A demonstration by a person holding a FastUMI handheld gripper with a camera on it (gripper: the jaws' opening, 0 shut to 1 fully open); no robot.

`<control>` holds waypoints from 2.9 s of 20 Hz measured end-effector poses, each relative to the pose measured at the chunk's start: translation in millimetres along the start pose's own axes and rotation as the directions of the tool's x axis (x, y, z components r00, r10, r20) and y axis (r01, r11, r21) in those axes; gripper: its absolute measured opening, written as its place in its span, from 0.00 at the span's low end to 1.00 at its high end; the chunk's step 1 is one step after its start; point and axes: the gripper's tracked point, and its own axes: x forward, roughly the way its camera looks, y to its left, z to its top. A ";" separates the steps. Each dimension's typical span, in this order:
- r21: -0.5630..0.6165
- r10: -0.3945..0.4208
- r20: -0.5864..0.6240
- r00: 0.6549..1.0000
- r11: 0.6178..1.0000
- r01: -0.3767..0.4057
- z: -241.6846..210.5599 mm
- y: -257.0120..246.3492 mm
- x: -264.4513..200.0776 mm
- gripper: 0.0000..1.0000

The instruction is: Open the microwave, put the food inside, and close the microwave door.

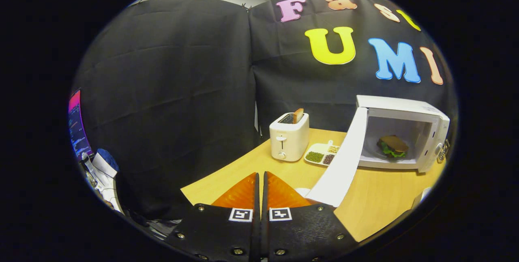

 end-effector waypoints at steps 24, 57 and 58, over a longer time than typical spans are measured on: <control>0.097 -0.358 -0.019 0.934 0.929 0.358 -20.5 -242.6 -108.5 0.01; 0.200 -0.586 0.003 0.810 0.794 0.573 24.2 -448.3 -52.4 0.01; 0.192 -0.588 0.010 0.809 0.795 0.575 25.8 -452.1 -49.3 0.01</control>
